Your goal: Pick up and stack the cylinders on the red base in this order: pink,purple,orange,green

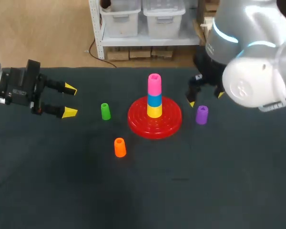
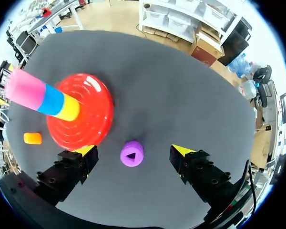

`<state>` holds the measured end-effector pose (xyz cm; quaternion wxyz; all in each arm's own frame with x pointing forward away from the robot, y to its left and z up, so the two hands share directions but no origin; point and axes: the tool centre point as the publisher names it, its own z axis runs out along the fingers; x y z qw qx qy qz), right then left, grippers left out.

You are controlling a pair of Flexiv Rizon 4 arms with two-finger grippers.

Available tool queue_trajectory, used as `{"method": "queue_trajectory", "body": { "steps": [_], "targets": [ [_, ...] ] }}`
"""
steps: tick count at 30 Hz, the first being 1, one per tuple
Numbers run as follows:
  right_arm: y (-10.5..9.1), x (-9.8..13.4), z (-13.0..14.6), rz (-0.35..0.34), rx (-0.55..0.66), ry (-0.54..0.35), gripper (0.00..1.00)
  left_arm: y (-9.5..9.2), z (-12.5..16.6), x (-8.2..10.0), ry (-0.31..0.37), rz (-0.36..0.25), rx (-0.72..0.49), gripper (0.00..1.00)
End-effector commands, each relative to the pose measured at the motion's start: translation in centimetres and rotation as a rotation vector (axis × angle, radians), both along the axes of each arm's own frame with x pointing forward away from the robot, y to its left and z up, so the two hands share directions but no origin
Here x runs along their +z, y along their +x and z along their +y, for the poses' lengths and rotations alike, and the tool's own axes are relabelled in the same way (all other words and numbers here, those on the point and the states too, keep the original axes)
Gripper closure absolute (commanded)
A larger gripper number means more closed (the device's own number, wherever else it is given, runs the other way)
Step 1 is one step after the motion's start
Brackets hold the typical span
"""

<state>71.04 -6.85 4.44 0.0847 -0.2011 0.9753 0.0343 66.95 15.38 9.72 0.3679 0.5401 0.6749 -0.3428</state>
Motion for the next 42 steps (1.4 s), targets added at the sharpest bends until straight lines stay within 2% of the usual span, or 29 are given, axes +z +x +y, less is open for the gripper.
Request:
{"method": "queue_trajectory", "body": {
  "steps": [1, 4, 14, 15, 16, 17, 18, 22, 29, 32, 35, 39, 42],
  "targets": [
    [1.0, -1.6, 0.1, 0.037, -0.025, -0.015, 0.00, 0.0, 0.0, 0.0, 0.002, 0.000, 0.000, 0.00],
    [1.1, -2.2, 0.0, 0.057, -0.055, 0.015, 0.00, 0.0, 0.0, 0.0, 0.002, 0.000, 0.000, 0.00],
    [1.7, -3.3, -0.2, 0.102, -0.074, -0.011, 0.00, 0.0, 0.0, 0.0, 0.002, 0.000, 0.000, 0.00],
    [1.7, -3.4, -0.3, 0.102, -0.077, -0.012, 0.04, 0.0, 0.0, 0.0, 0.002, 0.000, 0.000, 0.00],
    [1.7, -3.4, -0.3, 0.102, -0.078, -0.013, 0.13, 0.0, 0.0, 0.0, 0.002, 0.000, 0.000, 0.00],
    [1.7, -3.4, -0.3, 0.102, -0.079, -0.015, 0.31, 0.0, 0.0, 0.0, 0.002, 0.000, 0.000, 0.00],
    [1.6, -3.4, -0.4, 0.103, -0.080, -0.017, 0.41, 0.0, 0.0, 0.0, 0.002, 0.000, 0.000, 0.00],
    [1.1, -3.5, -0.4, 0.105, -0.082, -0.020, 0.50, 0.0, 0.0, 0.0, 0.002, 0.000, 0.000, 0.00],
    [0.2, -3.5, -0.4, 0.106, -0.088, -0.022, 0.49, 0.0, 0.0, 0.0, 0.002, 0.000, 0.000, 0.00],
    [0.0, -3.3, -0.3, 0.101, -0.085, -0.023, 0.45, 0.0, 0.0, 0.0, 0.002, 0.000, 0.000, 0.00],
    [0.0, -3.0, 0.0, 0.092, -0.078, -0.023, 0.27, 0.0, 0.0, 0.0, 0.002, 0.000, 0.000, 0.00],
    [0.1, -2.7, 0.3, 0.082, -0.071, -0.021, 0.12, 0.0, 0.0, 0.0, 0.002, 0.000, 0.000, 0.00],
    [0.0, -2.6, 0.5, 0.078, -0.068, -0.021, 0.08, 0.0, 0.0, 0.0, 0.002, 0.000, 0.000, 0.00]
  ]
}}
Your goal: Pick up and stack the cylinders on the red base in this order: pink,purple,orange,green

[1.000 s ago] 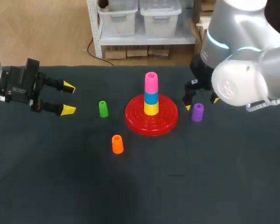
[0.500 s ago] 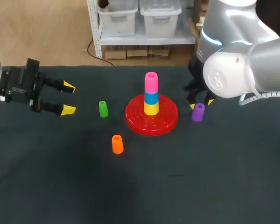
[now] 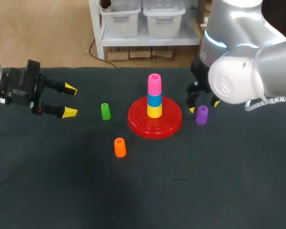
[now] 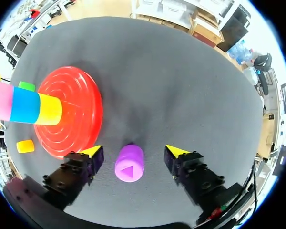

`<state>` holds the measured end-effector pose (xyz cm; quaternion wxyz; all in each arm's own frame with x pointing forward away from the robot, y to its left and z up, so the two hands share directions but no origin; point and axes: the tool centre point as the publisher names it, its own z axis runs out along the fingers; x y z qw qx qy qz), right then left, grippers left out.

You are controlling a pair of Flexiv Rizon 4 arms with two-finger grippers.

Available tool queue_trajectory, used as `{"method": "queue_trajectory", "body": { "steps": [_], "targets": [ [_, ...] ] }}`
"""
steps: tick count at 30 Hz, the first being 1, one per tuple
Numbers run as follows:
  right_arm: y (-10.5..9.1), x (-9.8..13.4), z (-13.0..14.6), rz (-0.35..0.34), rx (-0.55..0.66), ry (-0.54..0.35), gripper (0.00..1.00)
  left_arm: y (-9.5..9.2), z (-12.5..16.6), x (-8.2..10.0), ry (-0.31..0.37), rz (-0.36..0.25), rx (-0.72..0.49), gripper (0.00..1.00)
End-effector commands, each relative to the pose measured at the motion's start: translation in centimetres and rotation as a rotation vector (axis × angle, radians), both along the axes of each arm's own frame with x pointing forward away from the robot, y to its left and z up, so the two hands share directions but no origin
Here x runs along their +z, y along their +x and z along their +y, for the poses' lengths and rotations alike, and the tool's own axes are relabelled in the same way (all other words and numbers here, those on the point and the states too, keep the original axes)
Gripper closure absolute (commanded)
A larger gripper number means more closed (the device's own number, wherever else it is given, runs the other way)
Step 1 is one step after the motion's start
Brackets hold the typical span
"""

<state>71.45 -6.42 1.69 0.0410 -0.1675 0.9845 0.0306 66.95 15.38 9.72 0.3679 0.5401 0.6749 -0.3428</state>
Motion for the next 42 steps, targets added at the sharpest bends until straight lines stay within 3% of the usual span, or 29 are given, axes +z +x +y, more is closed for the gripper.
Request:
{"method": "queue_trajectory", "body": {
  "steps": [1, 12, 15, 17, 19, 23, 24, 25, 26, 31, 35, 42],
  "targets": [
    [-0.4, 0.2, 0.1, -0.011, -0.001, -0.002, 0.09, 0.0, 0.0, 0.0, 0.002, 0.000, 0.000, 0.00],
    [-1.3, 0.6, -0.2, -0.019, -0.010, -0.008, 0.10, 0.0, 0.0, 0.0, 0.002, 0.000, 0.000, 0.00],
    [-1.4, 0.6, -0.1, -0.019, -0.010, -0.010, 0.16, 0.0, 0.0, 0.0, 0.002, 0.000, 0.000, 0.00],
    [-1.5, 0.5, 0.0, -0.013, -0.008, -0.010, 0.36, 0.0, 0.0, 0.0, 0.002, 0.000, 0.000, 0.00],
    [-1.5, 0.4, 0.0, -0.009, -0.008, -0.009, 0.47, 0.0, 0.0, 0.0, 0.002, 0.000, 0.000, 0.00],
    [-1.5, 0.3, 0.1, -0.004, -0.005, -0.010, 0.58, 0.0, 0.0, 0.0, 0.002, 0.000, 0.000, 0.00],
    [-1.6, 0.3, 0.1, 0.000, -0.004, -0.012, 0.70, 0.0, 0.0, 0.0, 0.002, 0.000, 0.000, 0.00],
    [-1.6, 0.3, 0.1, 0.000, -0.005, -0.015, 0.91, 0.0, 0.0, 0.0, 0.002, 0.000, 0.000, 0.00],
    [-1.6, 0.4, 0.1, 0.000, -0.005, -0.016, 1.00, 0.0, 0.0, 0.0, 0.002, 0.000, 0.000, 0.00],
    [-1.5, 1.9, -0.2, -0.035, 0.009, -0.032, 1.00, 0.0, 0.0, 0.0, 0.002, 0.000, 0.000, 0.00],
    [-0.2, 5.2, 0.0, -0.105, 0.050, -0.028, 1.00, 0.0, 0.0, 0.0, 0.002, 0.000, 0.000, 0.00],
    [3.1, 13.3, 3.8, -0.167, 0.345, 0.004, 1.00, 0.0, 0.0, 0.0, 0.002, 0.000, 0.000, 0.00]
  ]
}}
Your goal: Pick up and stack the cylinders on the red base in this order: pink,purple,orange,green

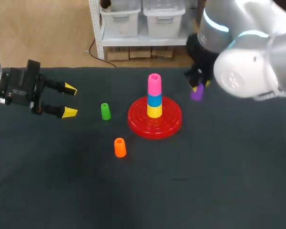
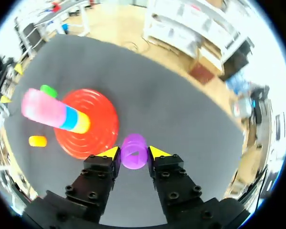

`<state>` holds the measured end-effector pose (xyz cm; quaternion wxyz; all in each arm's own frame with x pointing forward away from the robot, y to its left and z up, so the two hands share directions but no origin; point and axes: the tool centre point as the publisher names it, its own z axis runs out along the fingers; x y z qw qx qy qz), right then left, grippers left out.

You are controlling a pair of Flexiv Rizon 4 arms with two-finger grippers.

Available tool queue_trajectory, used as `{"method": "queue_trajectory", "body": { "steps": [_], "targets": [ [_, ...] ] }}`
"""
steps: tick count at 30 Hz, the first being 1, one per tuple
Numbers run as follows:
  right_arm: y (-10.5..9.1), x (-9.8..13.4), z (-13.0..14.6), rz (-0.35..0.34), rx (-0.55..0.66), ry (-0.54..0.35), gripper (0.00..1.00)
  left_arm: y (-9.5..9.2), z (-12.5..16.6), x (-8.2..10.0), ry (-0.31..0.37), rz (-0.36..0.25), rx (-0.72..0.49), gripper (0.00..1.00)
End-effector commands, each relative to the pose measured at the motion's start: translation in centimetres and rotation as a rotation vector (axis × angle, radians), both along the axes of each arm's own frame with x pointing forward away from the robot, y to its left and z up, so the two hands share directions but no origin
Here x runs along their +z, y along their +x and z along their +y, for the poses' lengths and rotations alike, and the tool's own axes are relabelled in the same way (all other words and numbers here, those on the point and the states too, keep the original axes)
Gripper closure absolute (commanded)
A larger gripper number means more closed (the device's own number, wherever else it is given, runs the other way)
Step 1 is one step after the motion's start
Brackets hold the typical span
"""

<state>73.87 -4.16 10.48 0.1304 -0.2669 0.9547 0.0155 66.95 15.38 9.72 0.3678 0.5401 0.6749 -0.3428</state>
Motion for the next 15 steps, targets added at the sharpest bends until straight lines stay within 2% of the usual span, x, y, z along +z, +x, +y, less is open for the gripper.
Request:
{"method": "queue_trajectory", "body": {
  "steps": [1, 3, 9, 15],
  "targets": [
    [0.9, 5.2, 2.0, 0.026, 0.181, -0.010, 1.00, 0.0, 0.0, 0.0, 0.002, 0.000, 0.000, 0.00],
    [0.9, 6.9, 3.4, 0.041, 0.286, -0.012, 1.00, 0.0, 0.0, 0.0, 0.002, 0.000, 0.000, 0.00],
    [0.5, 9.9, 6.8, 0.112, 0.502, -0.013, 1.00, 0.0, 0.0, 0.0, 0.002, 0.000, 0.000, 0.00],
    [-0.3, 11.0, 8.5, 0.193, 0.632, -0.006, 1.00, 0.0, 0.0, 0.0, 0.002, 0.000, 0.000, 0.00]
  ]
}}
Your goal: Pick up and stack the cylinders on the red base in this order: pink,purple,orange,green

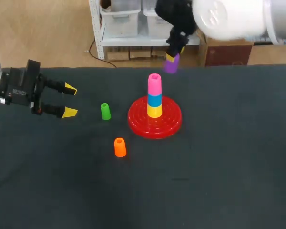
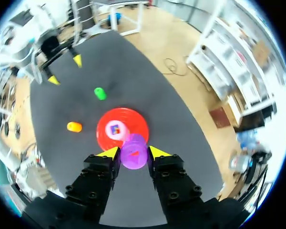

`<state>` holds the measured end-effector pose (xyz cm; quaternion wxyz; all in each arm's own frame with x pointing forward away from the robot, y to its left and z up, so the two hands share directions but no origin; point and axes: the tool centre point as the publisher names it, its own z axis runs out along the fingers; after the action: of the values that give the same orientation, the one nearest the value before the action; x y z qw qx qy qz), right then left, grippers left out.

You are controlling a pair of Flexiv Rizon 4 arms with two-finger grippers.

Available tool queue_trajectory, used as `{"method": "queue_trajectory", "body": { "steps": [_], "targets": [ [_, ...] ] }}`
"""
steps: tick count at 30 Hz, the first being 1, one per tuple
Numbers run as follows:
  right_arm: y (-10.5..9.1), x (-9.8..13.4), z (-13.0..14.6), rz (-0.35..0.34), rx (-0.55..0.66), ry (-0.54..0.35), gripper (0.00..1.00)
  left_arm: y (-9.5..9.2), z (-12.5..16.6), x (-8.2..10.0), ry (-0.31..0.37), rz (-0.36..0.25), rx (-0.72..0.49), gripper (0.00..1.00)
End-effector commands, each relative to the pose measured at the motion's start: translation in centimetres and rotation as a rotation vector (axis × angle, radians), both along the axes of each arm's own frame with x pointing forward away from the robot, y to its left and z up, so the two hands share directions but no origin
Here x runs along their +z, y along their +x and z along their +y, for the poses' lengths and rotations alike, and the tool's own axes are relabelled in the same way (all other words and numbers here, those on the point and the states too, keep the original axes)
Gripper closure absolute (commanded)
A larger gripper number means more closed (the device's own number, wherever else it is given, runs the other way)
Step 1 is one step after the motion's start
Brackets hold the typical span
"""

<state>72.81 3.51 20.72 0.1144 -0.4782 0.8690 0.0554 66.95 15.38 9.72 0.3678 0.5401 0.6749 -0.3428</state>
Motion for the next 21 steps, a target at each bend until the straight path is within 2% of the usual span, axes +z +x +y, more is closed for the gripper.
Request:
{"method": "queue_trajectory", "body": {
  "steps": [1, 12, 21],
  "targets": [
    [0.6, 0.7, 1.0, 0.164, 0.181, -0.059, 1.00, 0.0, 0.0, 0.0, 0.002, 0.000, 0.000, 0.00],
    [-0.4, -1.0, 3.0, 0.205, 0.248, -0.060, 1.00, 0.0, 0.0, 0.0, 0.002, 0.000, 0.000, 0.00],
    [0.4, -2.0, 3.4, 0.194, 0.265, -0.087, 1.00, 0.0, 0.0, 0.0, 0.002, 0.000, 0.000, 0.00]
  ]
}}
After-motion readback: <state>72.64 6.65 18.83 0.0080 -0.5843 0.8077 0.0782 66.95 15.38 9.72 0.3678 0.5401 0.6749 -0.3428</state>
